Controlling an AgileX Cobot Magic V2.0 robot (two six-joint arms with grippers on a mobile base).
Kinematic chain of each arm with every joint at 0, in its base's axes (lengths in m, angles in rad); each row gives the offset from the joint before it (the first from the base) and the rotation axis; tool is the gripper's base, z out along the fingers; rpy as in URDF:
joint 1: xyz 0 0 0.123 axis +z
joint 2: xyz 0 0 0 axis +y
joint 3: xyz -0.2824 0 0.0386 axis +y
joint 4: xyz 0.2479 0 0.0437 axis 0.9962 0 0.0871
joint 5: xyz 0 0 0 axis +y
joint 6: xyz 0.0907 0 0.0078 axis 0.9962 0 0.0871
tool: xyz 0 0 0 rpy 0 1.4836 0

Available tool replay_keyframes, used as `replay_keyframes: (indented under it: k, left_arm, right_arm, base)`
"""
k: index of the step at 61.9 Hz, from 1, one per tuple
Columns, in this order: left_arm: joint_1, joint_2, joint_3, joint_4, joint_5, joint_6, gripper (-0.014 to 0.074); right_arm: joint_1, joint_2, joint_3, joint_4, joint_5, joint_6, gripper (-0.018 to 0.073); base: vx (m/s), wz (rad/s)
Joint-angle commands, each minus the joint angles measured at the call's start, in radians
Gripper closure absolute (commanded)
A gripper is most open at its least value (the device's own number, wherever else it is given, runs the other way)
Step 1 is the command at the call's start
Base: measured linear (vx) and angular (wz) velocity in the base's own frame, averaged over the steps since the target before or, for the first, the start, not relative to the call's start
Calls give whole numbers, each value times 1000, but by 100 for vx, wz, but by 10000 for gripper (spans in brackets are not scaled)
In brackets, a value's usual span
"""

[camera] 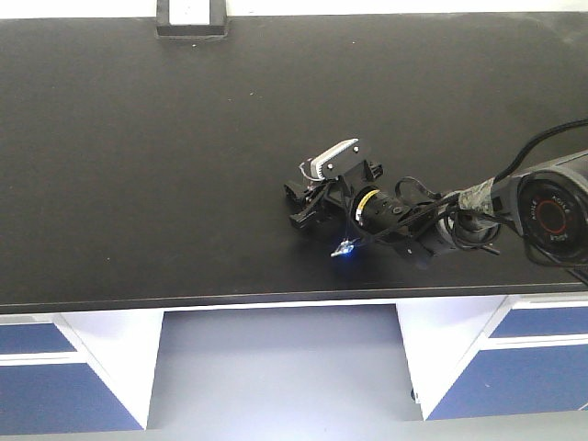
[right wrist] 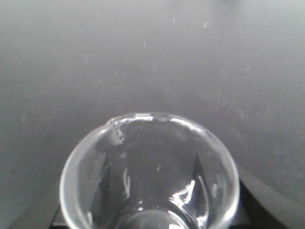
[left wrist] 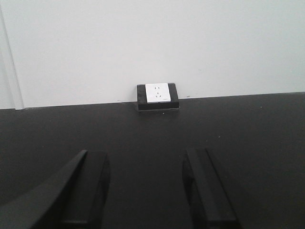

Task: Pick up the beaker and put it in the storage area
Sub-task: 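Lower the beaker onto the bench with the right gripper and open it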

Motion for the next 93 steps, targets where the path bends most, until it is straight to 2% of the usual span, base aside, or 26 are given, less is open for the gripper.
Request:
replay_keyframes:
  k: [1,12,25,32,47,55,82,93]
  left_arm:
    - [-4,1,-32,-6,-78,-7,118]
    - [-4,1,-32,-6,-78,-7,118]
    - [-4,1,-32,-6,-78,-7,118]
    - [-4,1,-32,-6,-78,-7,118]
    - [-4,1,-32,-6,-78,-7,118]
    - [-4,1,-32,-6,-78,-7,118]
    - [-4,1,-32,-6,-78,-7,118]
    - [-4,1,-32,-6,-78,-7,118]
  right_arm:
    - [-2,-56,-25,7,-88,-20,559]
    - [-3,-50,-25,19,-88,-80,558]
    - [-3,-48,-24,70,-101,-79,505]
    - [-3,-48,-24,81,-110,-79,425]
    - [-3,-48,-23,79,-106,-79,156]
    - [-3,-48,-23,73,-92,-51,73]
    - [-3,-81,-20,66,-56,-8,68]
    - [-4,-175,48,79,-49,-42,68]
  base:
    - [0,0]
    - [0,0]
    - [0,0]
    - [0,0]
    - [0,0]
    - [0,0]
    - [0,0]
    - [0,0]
